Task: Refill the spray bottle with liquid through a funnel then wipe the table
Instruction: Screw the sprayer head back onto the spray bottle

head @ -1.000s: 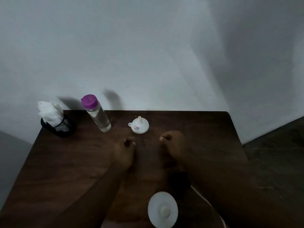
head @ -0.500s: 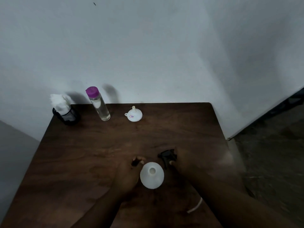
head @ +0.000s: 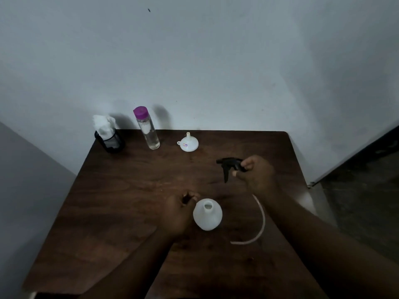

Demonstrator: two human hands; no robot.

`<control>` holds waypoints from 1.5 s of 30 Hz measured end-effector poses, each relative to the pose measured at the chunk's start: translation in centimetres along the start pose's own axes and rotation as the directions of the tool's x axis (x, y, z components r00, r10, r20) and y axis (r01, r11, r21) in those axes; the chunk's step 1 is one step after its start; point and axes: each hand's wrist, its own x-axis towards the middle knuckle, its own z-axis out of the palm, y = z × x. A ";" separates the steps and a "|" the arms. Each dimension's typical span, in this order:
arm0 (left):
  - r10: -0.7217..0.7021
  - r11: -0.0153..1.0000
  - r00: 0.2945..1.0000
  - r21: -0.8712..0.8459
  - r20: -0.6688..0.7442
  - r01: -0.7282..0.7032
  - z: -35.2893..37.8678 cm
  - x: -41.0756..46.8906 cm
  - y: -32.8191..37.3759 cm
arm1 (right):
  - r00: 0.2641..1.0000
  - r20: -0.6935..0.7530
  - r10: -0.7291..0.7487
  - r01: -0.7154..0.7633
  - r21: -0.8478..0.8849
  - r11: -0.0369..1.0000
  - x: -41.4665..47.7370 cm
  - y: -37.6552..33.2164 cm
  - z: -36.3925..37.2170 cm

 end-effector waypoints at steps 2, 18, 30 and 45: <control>0.037 0.999 0.999 0.025 -0.036 -0.036 -0.2 -0.1 1.4 | 0.999 0.014 0.037 -0.039 0.149 0.988 -0.1 -2.2 -1.7; 0.431 0.802 0.898 0.420 0.085 -0.424 0.8 -3.4 0.1 | 0.947 0.017 0.321 -0.269 0.589 0.762 0.0 -5.7 -5.0; 0.411 0.801 0.910 0.456 0.051 -0.388 1.9 -2.4 0.2 | 0.927 0.081 0.367 -0.327 0.653 0.683 0.0 -6.1 -5.6; 0.286 0.905 0.958 0.333 -0.016 -0.264 2.3 -1.6 0.0 | 0.916 0.034 0.401 -0.336 0.614 0.715 0.0 -5.4 -3.7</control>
